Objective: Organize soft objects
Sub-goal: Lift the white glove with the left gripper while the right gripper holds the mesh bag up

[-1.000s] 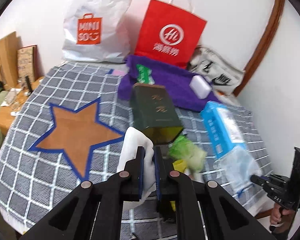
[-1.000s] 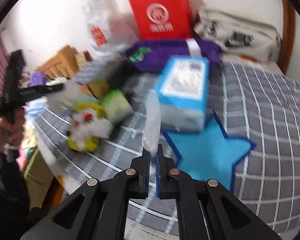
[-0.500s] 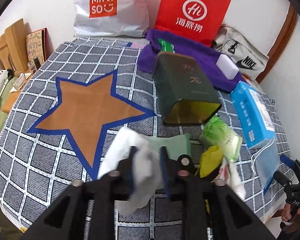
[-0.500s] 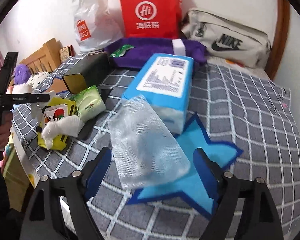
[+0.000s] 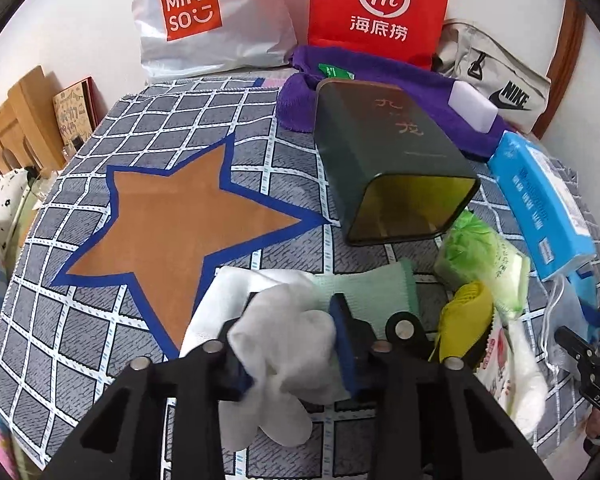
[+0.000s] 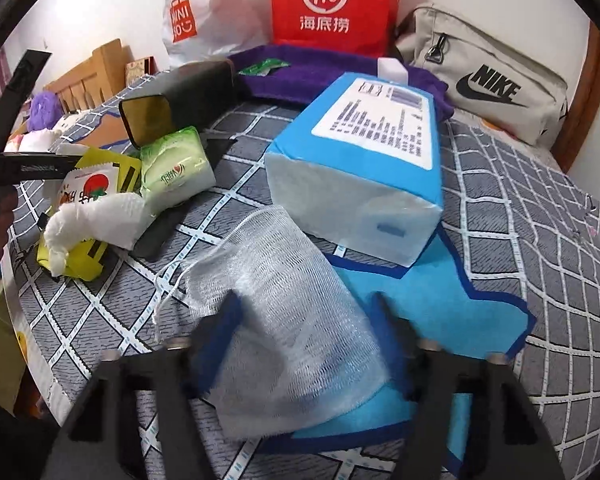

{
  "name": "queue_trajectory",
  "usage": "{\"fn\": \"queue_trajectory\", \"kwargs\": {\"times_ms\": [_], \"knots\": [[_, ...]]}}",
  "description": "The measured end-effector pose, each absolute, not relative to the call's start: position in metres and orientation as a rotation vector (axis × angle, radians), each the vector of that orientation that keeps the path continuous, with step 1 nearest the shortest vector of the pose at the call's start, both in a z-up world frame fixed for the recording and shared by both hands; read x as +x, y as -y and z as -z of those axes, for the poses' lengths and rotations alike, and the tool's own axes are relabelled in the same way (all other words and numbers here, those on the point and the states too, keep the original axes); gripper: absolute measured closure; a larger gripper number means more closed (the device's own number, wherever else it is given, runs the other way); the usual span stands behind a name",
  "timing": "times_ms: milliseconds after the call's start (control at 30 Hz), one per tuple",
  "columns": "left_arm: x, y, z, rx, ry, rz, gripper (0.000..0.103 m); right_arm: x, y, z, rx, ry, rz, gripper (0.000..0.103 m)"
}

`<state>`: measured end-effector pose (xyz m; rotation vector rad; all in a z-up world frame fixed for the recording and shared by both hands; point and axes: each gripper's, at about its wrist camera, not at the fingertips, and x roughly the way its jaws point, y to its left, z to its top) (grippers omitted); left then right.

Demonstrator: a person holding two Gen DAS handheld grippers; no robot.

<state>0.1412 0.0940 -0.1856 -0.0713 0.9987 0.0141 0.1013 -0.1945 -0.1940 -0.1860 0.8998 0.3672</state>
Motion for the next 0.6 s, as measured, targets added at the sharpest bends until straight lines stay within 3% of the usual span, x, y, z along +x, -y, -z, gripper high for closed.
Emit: {"fn": "queue_trajectory", "kwargs": {"times_ms": [33,100,600], "knots": [[0.141,-0.096,0.184,-0.083,-0.994,-0.011,0.082,0.1,0.195,0.193,-0.188,-0.9,-0.377,0.081],[0.141,-0.099,0.18,-0.113,-0.986,0.01,0.089,0.097,0.195,0.192,-0.18,-0.914,-0.392,0.097],[0.124,-0.103,0.104,-0.197,-0.831,0.098,0.09,0.097,0.206,0.117,-0.069,-0.787,-0.45,0.099]]}}
